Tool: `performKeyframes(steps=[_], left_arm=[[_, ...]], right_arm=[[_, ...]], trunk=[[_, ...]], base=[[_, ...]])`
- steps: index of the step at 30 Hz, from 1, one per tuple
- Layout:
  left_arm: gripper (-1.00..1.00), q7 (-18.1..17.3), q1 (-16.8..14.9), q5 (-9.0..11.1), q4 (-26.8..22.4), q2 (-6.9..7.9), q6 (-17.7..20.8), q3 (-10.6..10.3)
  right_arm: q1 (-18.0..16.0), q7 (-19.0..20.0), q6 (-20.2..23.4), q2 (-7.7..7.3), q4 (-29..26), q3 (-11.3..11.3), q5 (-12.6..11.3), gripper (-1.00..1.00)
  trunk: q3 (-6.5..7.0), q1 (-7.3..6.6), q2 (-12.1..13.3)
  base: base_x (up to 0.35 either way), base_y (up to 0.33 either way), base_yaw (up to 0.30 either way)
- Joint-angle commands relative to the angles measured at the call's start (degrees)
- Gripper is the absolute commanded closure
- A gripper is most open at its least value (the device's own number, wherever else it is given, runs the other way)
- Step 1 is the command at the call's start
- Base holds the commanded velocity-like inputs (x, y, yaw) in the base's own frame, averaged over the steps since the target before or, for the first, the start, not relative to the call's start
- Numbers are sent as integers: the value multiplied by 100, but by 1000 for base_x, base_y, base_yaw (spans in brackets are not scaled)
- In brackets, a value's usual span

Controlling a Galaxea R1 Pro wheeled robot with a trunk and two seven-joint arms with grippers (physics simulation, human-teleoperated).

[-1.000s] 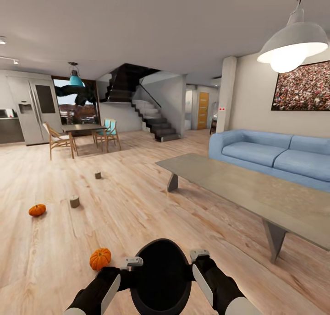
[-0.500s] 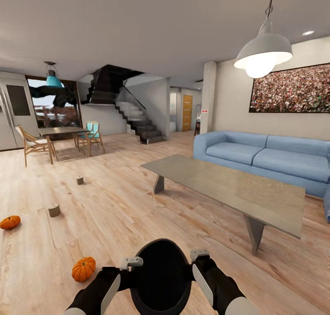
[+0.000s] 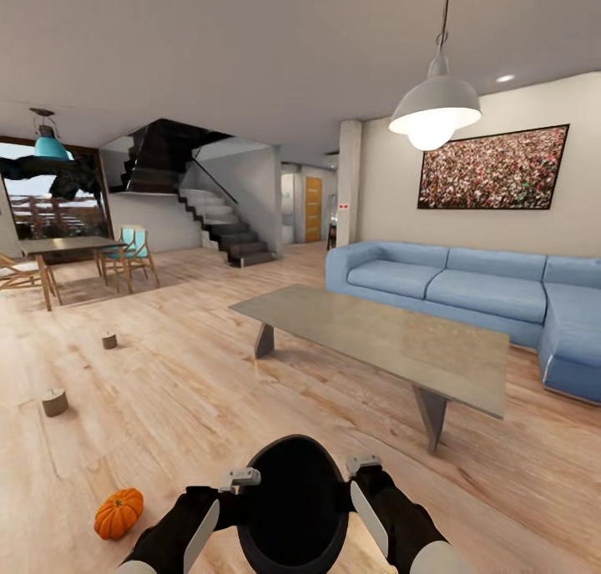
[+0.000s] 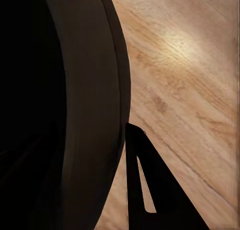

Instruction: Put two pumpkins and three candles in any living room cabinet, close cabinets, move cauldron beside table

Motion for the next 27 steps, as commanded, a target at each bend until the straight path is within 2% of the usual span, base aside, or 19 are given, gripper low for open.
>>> performKeyframes(steps=[1,27], left_arm=[[100,22,-2,144,-10,-42,35,-51],[100,16,-2,144,-10,-42,35,-51]], right_arm=[[-5,-53,29,2,-8,23,40,100],[-5,-53,29,2,-8,23,39,100]], trunk=[[0,-2,-4],[140,-2,-4]], base=[[0,0,-231],[0,0,-231]])
